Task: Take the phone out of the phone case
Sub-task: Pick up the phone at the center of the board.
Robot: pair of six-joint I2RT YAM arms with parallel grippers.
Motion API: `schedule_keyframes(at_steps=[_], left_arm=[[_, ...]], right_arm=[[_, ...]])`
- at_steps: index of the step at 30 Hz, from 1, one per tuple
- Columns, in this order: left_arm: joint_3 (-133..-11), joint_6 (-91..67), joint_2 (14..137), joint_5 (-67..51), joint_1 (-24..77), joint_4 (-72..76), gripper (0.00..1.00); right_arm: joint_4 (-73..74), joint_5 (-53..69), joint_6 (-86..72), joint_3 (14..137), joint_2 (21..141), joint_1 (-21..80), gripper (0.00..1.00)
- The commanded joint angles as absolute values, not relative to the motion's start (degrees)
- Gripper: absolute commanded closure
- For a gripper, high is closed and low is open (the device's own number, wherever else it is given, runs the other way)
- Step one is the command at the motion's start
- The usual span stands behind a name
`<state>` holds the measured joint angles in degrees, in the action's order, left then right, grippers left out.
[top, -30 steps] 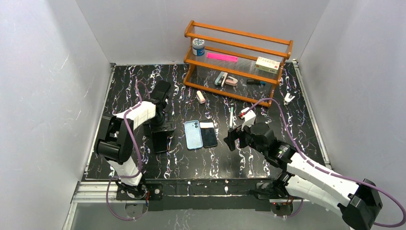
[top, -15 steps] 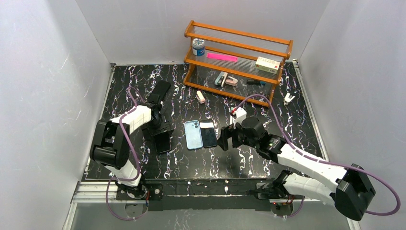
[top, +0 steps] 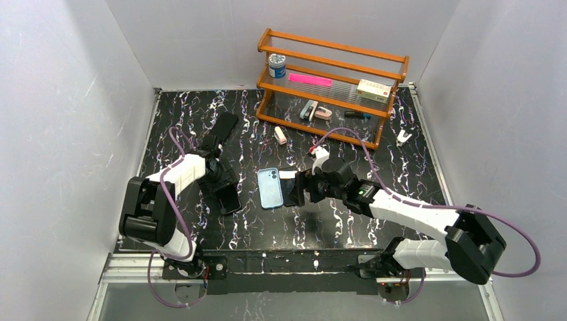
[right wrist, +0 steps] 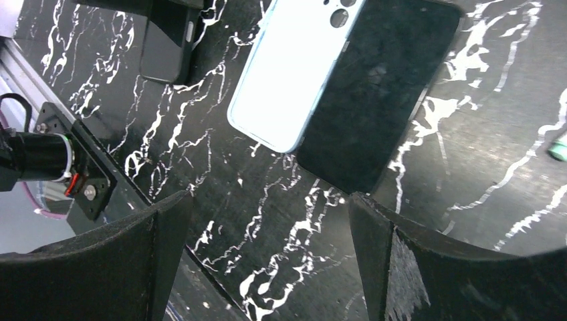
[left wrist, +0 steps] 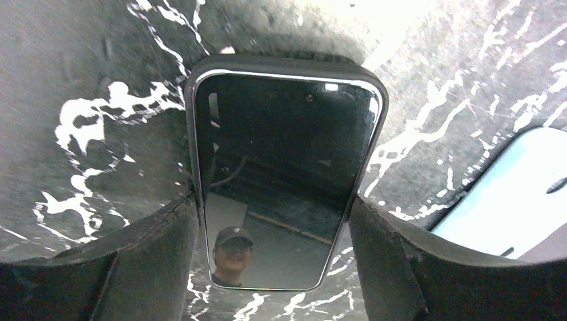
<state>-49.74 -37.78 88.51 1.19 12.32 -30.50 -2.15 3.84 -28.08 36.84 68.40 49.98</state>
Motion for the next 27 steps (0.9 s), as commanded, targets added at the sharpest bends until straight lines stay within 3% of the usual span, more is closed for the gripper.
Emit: schedule_keyframes(at_steps=[1,10,27], left_arm=[[-45.85,-45.32,85.51,-8.55,12.74,-29.52,0.64],[-43.7,-53.89,75.37,-15.15,12.74,-26.56,0.79],[-42.01,-63.15,65.32,-21.19,14.34,-22.96,0.8]], right_arm=[[-8.06,5.67,-32.17,40.99,72.63,52.94,0.07],[-17.92,9.49,-38.47,42.98,82.66,56.31,0.1],[-35.08,15.14,-43.86,45.89,94.7,57.39,0.27]])
